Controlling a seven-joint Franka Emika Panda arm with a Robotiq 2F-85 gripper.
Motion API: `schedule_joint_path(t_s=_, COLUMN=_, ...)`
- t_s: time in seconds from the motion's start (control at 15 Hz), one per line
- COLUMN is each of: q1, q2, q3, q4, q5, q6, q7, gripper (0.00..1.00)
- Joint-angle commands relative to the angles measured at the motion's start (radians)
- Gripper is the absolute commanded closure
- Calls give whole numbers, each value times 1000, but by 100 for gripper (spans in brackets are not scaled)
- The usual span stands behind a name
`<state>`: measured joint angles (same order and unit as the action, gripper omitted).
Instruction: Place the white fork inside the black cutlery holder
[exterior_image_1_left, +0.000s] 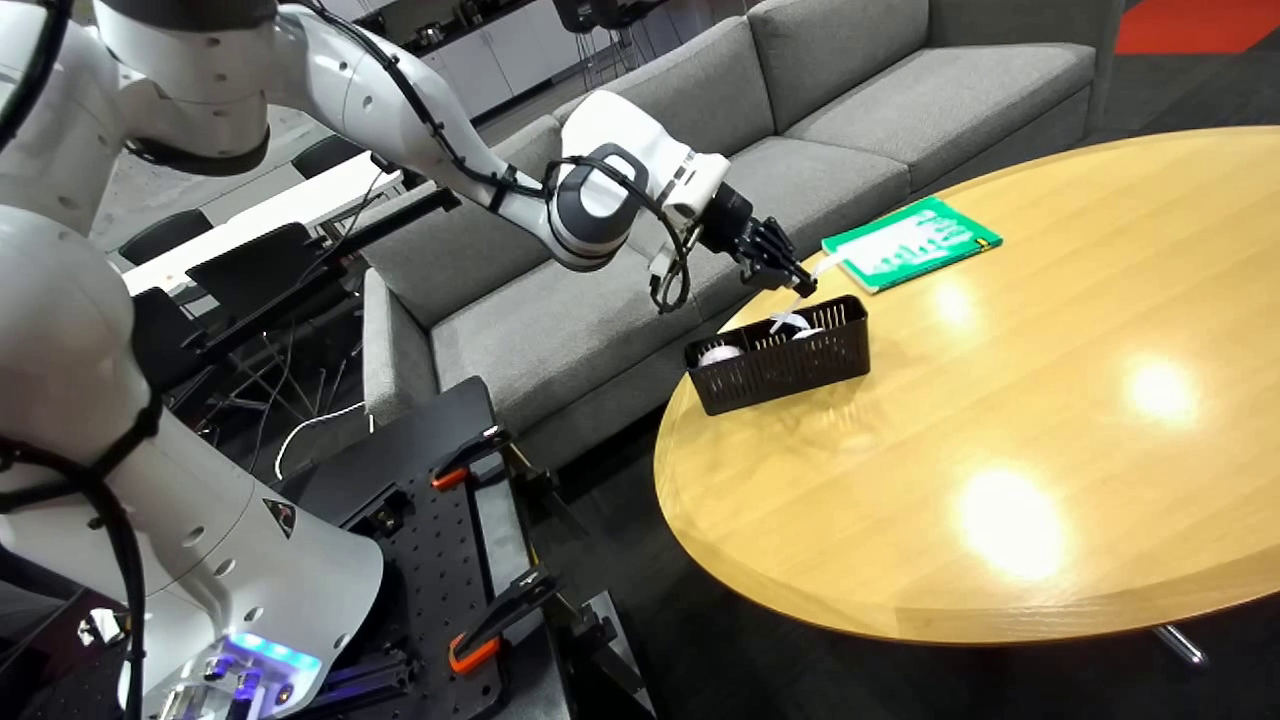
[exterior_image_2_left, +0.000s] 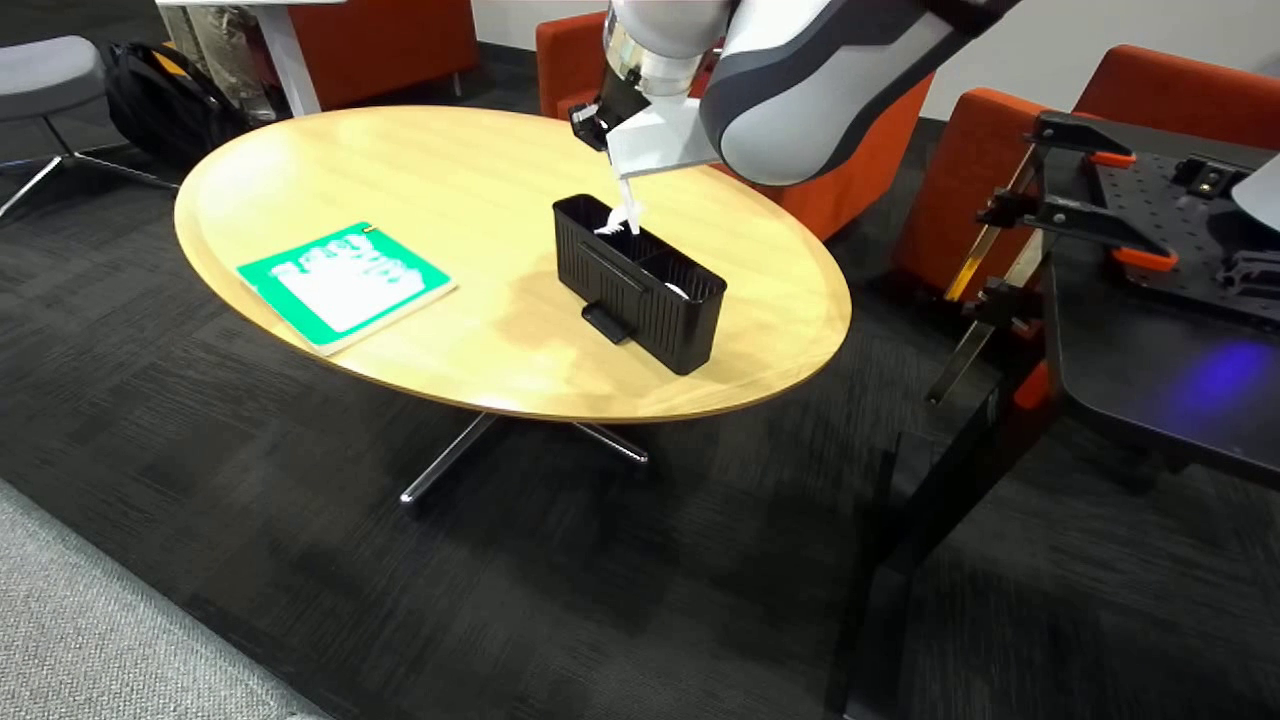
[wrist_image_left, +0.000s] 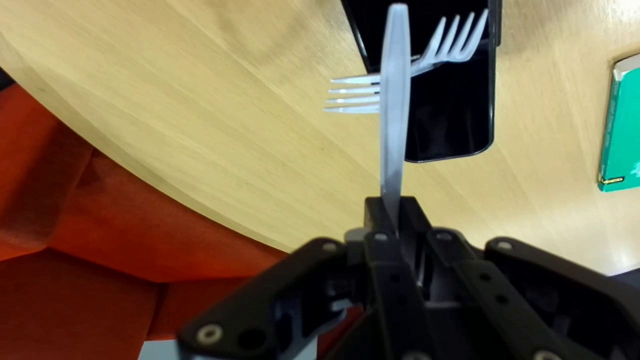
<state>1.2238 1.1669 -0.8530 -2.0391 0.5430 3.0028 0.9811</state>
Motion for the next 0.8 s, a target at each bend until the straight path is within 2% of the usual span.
schedule_joint_path(t_s=0.0, q1=-12, q2=33, q3=-14, q4=49, q5=-93, q6=-39, q7=101, gripper=97)
schedule_joint_path(t_s=0.73, q1=-30, q2=21, q3=27, q4=71, q5=-221, q6=-86, q7=167, gripper=97)
